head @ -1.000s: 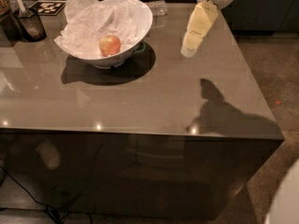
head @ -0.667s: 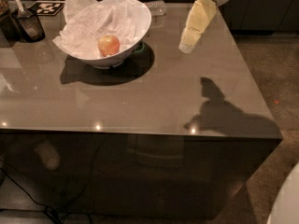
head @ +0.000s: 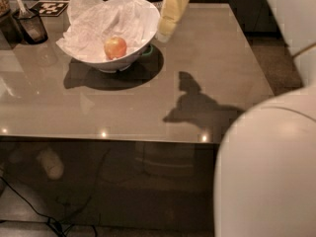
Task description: Pick apple from white bowl
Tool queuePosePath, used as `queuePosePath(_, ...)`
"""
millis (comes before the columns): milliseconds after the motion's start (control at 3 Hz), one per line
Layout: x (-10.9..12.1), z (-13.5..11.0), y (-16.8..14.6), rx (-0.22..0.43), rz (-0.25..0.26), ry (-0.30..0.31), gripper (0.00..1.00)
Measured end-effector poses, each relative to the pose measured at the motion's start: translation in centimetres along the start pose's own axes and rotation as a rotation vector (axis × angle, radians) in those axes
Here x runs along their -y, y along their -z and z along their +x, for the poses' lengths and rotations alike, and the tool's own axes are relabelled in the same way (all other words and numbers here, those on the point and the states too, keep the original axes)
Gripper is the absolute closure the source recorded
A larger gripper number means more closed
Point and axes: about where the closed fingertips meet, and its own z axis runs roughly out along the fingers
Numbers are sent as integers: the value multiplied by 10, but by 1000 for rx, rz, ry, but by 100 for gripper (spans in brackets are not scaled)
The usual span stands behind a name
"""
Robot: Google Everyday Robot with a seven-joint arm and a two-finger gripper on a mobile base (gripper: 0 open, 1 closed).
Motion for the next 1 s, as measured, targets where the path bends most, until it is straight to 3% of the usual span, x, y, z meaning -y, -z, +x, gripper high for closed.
queuePosePath(333,19,-58,-16,0,40,60,0)
queuePosePath(1000,31,-81,-18,55,89,73,0)
